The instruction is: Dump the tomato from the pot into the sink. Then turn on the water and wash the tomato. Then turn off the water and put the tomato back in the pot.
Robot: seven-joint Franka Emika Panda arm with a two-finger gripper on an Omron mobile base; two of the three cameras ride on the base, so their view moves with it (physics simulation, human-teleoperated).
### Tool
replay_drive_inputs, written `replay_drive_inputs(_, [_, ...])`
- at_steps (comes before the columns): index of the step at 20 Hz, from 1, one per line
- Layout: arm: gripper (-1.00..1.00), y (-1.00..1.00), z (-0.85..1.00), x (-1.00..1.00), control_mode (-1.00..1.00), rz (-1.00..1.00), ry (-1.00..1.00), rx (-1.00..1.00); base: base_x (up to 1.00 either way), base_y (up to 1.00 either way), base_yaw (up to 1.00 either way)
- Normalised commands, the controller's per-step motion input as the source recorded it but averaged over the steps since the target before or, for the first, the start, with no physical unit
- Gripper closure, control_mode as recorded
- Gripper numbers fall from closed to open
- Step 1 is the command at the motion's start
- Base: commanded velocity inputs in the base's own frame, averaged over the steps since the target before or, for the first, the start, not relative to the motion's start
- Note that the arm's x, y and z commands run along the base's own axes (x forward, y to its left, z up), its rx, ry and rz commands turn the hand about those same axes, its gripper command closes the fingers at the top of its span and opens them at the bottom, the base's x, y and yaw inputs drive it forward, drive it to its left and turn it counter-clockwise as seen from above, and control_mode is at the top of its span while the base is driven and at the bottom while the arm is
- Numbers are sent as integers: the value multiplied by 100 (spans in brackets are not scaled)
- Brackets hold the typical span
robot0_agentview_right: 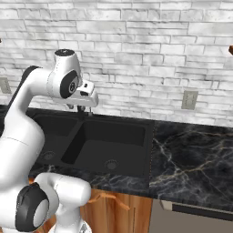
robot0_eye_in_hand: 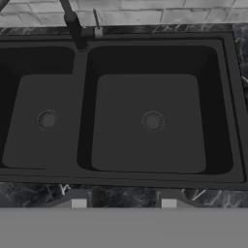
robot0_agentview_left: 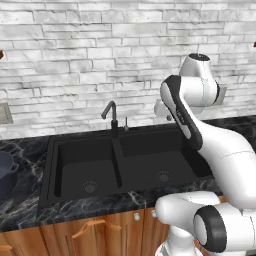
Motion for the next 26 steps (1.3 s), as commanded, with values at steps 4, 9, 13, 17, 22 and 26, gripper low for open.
replay_drive_inputs(4, [-100,2,0,-12,-100,0,0,0,0,0,0])
replay_drive_inputs(9, [-100,27,-1,-26,-100,1,0,-1,0,0,0])
replay_drive_inputs(13, [-100,56,0,-29,-100,3,0,-3,0,0,0])
replay_drive_inputs(17, [-100,76,0,-21,-100,1,0,-4,0,0,0])
replay_drive_inputs(22, [-100,80,0,-22,-100,0,0,-5,0,0,0])
replay_drive_inputs(26, [-100,68,0,-19,-100,0,0,-1,0,0,0])
